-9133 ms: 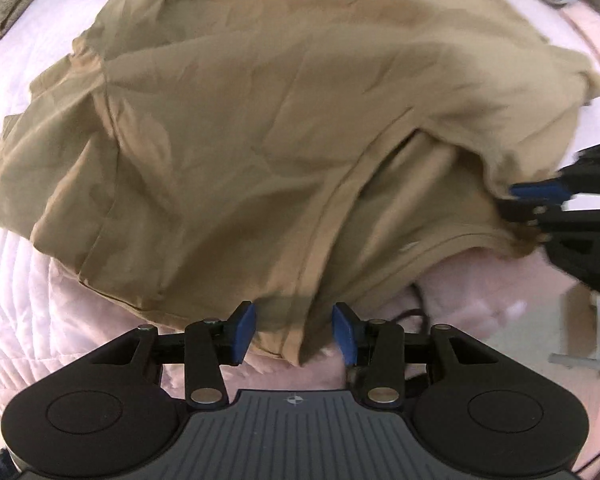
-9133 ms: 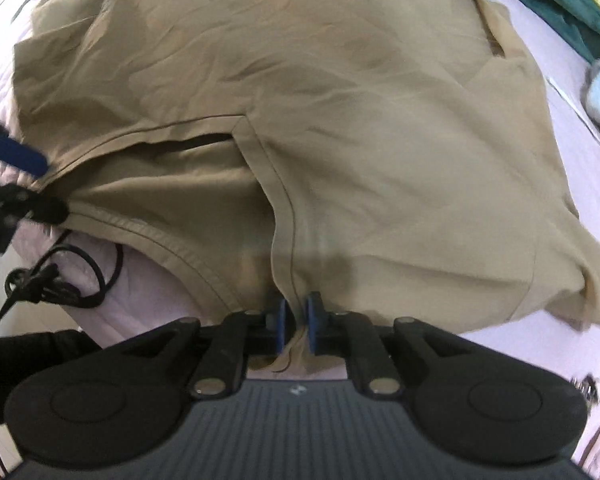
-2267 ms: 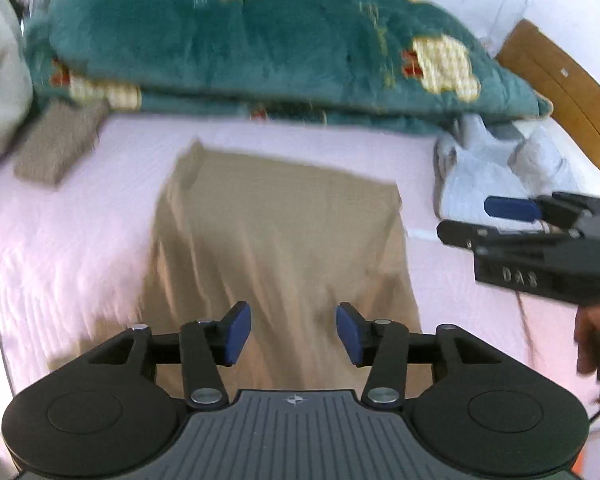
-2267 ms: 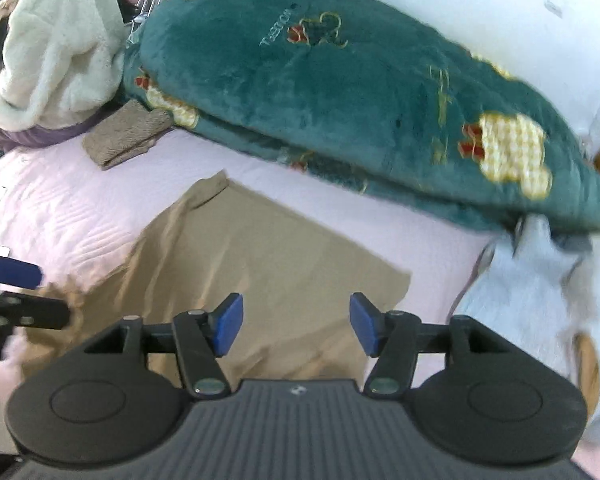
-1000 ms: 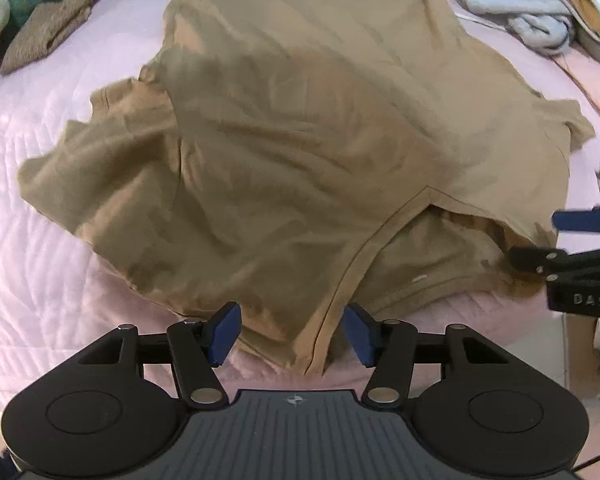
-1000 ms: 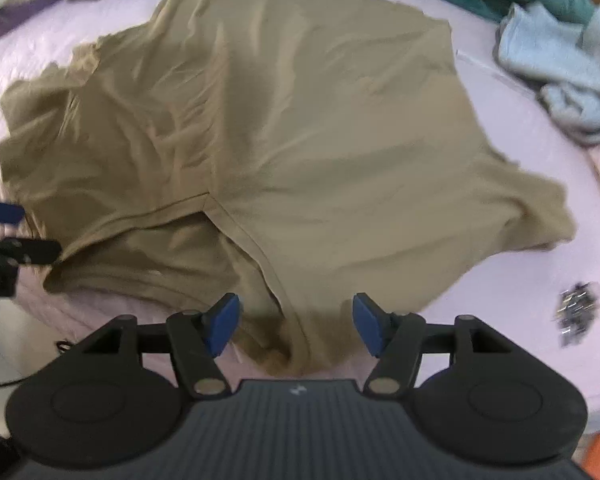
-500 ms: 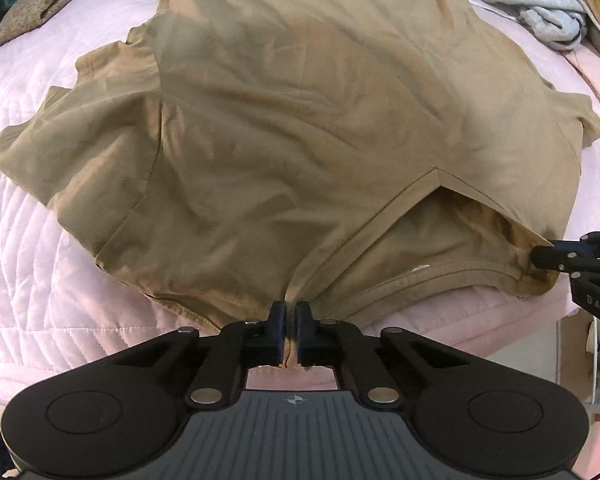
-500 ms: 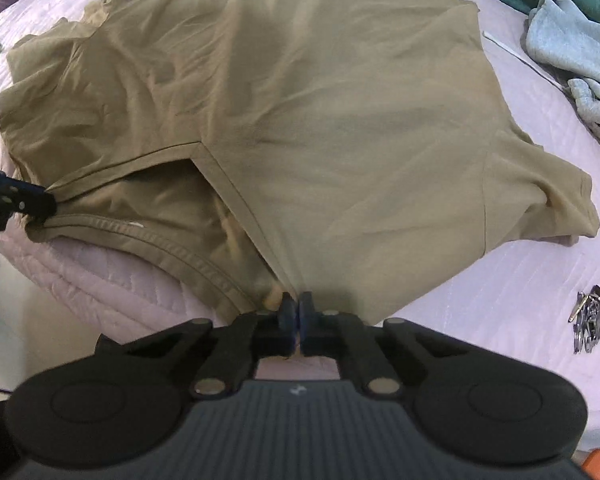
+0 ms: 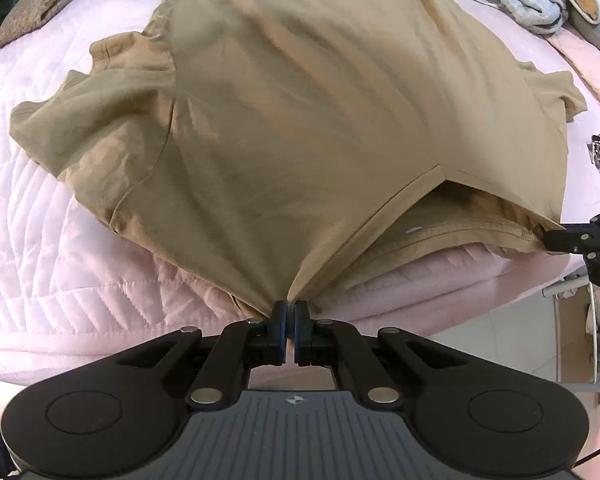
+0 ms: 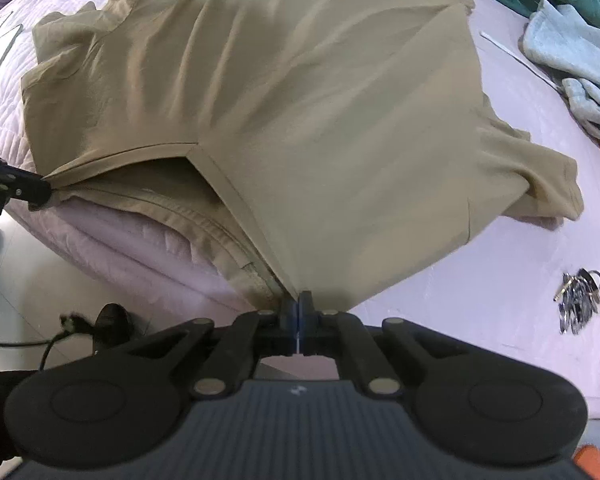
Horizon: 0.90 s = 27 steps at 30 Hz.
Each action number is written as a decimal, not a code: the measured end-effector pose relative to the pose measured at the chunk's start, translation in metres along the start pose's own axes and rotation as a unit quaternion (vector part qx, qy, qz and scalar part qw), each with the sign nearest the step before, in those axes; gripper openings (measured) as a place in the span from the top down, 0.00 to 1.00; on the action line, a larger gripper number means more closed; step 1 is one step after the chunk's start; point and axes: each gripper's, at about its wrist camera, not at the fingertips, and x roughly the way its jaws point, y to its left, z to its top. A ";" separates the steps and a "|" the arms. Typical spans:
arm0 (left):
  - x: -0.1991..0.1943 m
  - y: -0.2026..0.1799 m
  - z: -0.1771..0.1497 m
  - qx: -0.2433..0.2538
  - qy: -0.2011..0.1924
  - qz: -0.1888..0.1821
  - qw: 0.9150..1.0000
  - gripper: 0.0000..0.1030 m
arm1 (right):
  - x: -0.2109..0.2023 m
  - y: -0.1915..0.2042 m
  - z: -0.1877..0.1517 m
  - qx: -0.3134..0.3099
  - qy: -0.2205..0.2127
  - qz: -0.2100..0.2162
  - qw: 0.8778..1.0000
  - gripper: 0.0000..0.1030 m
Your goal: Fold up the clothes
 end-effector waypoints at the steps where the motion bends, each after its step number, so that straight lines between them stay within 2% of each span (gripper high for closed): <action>1: 0.000 0.001 0.003 -0.001 -0.001 0.003 1.000 0.96 | 0.000 0.000 0.000 -0.001 0.000 -0.002 1.000 0.96; 3: -0.005 0.001 0.011 -0.006 -0.008 0.009 1.000 0.86 | 0.002 -0.003 0.006 0.004 0.000 -0.003 1.000 0.92; 4: -0.011 0.001 0.015 -0.005 -0.012 0.011 1.000 0.86 | 0.000 -0.004 0.010 0.007 0.005 -0.005 1.000 0.86; 5: -0.018 0.001 0.018 -0.001 -0.016 0.016 1.000 0.80 | -0.003 -0.005 0.014 0.008 0.004 -0.011 1.000 0.80; 6: -0.027 0.002 0.019 0.001 -0.022 0.020 1.000 0.67 | -0.007 -0.007 0.018 0.009 0.002 -0.017 1.000 0.69; 7: -0.036 0.004 0.021 0.001 -0.028 0.022 0.999 0.57 | -0.011 -0.008 0.022 0.009 0.000 -0.023 1.000 0.63; 8: -0.044 0.005 0.021 -0.002 -0.034 0.025 0.999 0.43 | -0.017 -0.008 0.023 0.009 -0.002 -0.029 1.000 0.62; 9: -0.053 0.006 0.021 -0.006 -0.039 0.028 0.999 0.41 | -0.024 -0.008 0.023 0.011 -0.001 -0.032 0.999 0.60; 12: -0.081 0.014 0.026 -0.034 -0.036 0.015 0.999 0.41 | -0.049 -0.007 0.028 0.016 -0.004 -0.039 0.999 0.58; 17: -0.132 0.043 0.052 -0.093 -0.037 -0.011 0.995 0.41 | -0.090 -0.003 0.059 0.023 -0.023 -0.058 0.998 0.53; 21: -0.169 0.063 0.080 -0.095 -0.060 -0.020 0.993 0.40 | -0.119 -0.005 0.088 0.017 -0.039 -0.082 0.996 0.51; 24: -0.180 0.074 0.107 -0.106 -0.069 -0.034 0.991 0.40 | -0.132 -0.015 0.102 0.024 -0.042 -0.103 0.994 0.49; 27: -0.182 0.074 0.139 -0.121 -0.066 -0.067 0.988 0.40 | -0.142 -0.034 0.116 0.041 -0.043 -0.117 0.991 0.47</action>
